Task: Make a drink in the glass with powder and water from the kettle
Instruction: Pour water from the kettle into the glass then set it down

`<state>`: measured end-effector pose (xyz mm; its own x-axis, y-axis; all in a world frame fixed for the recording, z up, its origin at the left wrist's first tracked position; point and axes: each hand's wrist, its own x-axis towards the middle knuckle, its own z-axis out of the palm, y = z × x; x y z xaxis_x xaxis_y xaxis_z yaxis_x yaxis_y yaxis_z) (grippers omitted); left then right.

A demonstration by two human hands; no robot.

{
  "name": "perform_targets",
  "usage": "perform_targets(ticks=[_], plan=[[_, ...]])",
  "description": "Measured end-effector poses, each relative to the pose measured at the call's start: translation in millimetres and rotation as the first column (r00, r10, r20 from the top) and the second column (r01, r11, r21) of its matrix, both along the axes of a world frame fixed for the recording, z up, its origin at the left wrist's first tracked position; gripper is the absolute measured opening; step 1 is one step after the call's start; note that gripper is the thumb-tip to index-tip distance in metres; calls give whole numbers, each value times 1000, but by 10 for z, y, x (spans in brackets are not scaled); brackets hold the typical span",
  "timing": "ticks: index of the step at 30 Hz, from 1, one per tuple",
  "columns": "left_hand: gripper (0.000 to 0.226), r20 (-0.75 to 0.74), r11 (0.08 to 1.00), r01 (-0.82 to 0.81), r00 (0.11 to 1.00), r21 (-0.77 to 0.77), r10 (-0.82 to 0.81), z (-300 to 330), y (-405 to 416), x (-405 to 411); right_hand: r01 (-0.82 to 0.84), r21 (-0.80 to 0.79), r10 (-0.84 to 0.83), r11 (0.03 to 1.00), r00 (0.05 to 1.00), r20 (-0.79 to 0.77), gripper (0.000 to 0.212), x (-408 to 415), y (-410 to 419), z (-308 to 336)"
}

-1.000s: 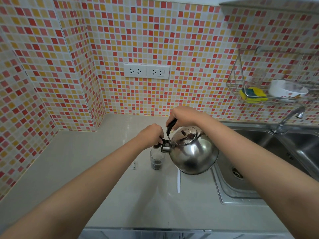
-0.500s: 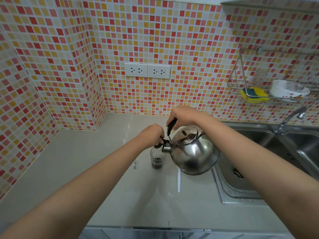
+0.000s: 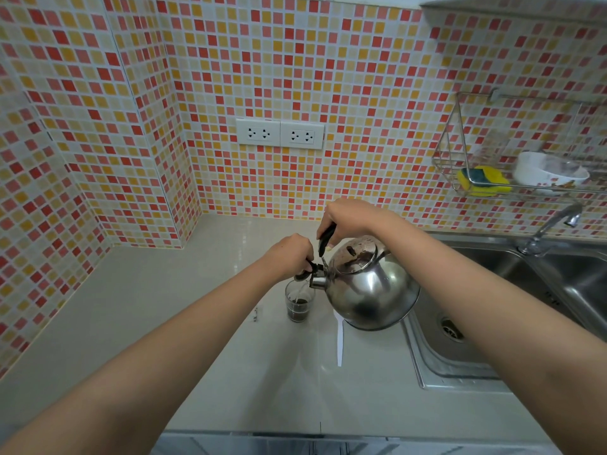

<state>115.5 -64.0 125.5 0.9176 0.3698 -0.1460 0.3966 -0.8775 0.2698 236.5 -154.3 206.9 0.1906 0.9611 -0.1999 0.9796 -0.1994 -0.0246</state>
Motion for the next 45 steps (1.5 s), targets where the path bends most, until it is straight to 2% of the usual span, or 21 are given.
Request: perform_targets(ticks=[45], plan=[[31,-17,1000,3,1000,14,-3,2,-24,59,25,-24,-25,999,1000,5,31,31,17,-2]])
